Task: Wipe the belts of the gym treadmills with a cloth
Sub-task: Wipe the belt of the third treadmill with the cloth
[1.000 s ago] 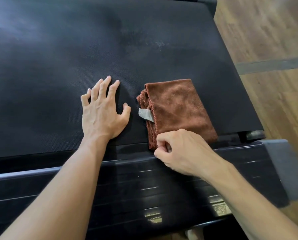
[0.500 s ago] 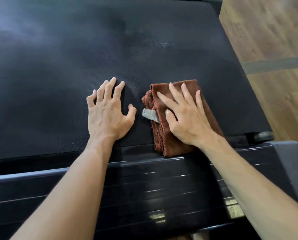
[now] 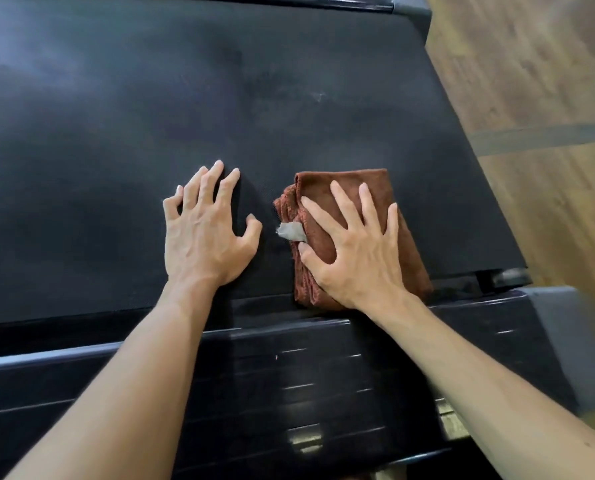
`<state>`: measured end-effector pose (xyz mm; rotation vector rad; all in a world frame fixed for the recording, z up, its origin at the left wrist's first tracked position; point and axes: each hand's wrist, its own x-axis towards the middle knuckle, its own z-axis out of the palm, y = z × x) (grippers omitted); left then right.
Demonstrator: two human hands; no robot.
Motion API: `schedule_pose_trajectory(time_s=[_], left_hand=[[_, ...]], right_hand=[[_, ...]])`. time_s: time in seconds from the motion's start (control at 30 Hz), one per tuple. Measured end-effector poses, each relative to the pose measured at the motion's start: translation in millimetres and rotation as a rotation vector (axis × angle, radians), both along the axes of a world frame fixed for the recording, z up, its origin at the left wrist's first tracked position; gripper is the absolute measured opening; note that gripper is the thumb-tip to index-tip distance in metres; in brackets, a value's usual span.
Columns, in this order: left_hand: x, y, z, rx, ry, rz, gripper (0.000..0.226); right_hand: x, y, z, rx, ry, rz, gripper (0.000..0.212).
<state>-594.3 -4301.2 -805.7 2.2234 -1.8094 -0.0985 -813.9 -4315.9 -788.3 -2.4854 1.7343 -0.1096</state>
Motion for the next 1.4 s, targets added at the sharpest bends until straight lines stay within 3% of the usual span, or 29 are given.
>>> schedule_pose_trajectory(time_s=[0.13, 0.27, 0.37, 0.5, 0.83, 1.07, 1.13, 1.23, 1.4], left_hand=[[-1.6, 0.0, 0.8, -0.004, -0.002, 0.005, 0.074], [-1.2, 1.2, 1.3, -0.008, 0.002, 0.005, 0.073], [-1.2, 0.2, 1.8, -0.008, 0.003, 0.006, 0.074], [-1.7, 0.2, 2.9, -0.001, 0.001, 0.003, 0.074], [-1.8, 1.1, 3.5, -0.003, 0.001, 0.000, 0.074], [-2.9, 0.5, 1.3, -0.007, 0.002, 0.001, 0.073], [-3.1, 0.7, 1.2, -0.016, -0.002, 0.004, 0.072], [-1.9, 0.0, 1.5, -0.011, -0.006, 0.005, 0.072], [-2.4, -0.3, 2.4, -0.004, -0.005, 0.005, 0.072]], right_hand=[[3.5, 2.2, -0.8, 0.004, -0.014, -0.056, 0.073], [4.3, 4.0, 1.6, 0.021, 0.016, -0.077, 0.093], [6.5, 7.0, 2.6, 0.020, 0.054, -0.168, 0.095], [7.1, 8.3, 0.9, 0.062, 0.090, -0.188, 0.090], [10.7, -7.7, -6.4, 0.043, -0.039, -0.311, 0.065], [23.1, -131.7, 3.7, 0.065, -0.072, -0.573, 0.059], [36.8, -176.6, 11.4, 0.108, -0.045, -0.529, 0.061], [73.6, -204.4, 14.1, 0.140, -0.013, -0.274, 0.065], [85.6, -147.7, 5.9, 0.084, -0.029, 0.028, 0.056]])
